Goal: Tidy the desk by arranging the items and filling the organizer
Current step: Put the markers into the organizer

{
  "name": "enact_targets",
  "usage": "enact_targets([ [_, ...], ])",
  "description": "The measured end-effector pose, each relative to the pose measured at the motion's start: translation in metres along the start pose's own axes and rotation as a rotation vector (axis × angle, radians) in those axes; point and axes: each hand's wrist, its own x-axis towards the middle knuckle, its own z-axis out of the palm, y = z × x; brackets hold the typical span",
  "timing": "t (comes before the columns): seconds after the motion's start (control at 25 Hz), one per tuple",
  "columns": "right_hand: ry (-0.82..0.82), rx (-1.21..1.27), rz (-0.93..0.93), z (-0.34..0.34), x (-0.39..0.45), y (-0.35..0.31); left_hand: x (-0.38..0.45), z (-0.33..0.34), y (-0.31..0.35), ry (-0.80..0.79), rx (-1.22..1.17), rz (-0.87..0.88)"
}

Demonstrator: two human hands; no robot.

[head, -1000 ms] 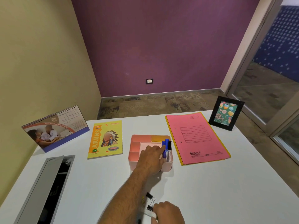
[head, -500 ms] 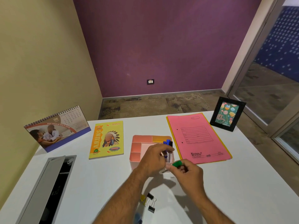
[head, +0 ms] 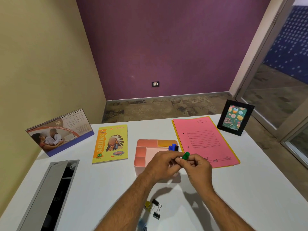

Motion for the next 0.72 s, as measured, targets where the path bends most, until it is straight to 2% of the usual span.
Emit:
enact_targets([
  [0.12, 0.014, 0.024, -0.006, -0.003, -0.002, 0.007, 0.003, -0.002, 0.001, 0.025, -0.015, -0.002],
  [0.28, 0.098, -0.094, 0.026, -0.012, -0.020, 0.044, 0.012, -0.009, 0.008, 0.194, -0.060, -0.067],
  [0.4, -0.092, -0.542, 0.054, -0.025, -0.038, 0.102, 0.016, -0.013, 0.003, 0.232, -0.024, -0.146],
  [0.52, -0.319, -1.021, 0.014, -0.039, -0.055, 0.157, 0.012, -0.011, -0.004, 0.152, 0.060, -0.195],
  [0.6, -0.368, -1.127, 0.005, -0.042, -0.064, 0.176, 0.007, -0.007, -0.008, 0.085, 0.127, -0.206],
  [0.72, -0.319, -1.189, 0.013, -0.041, -0.067, 0.185, 0.005, 0.000, -0.016, 0.015, 0.205, -0.227],
])
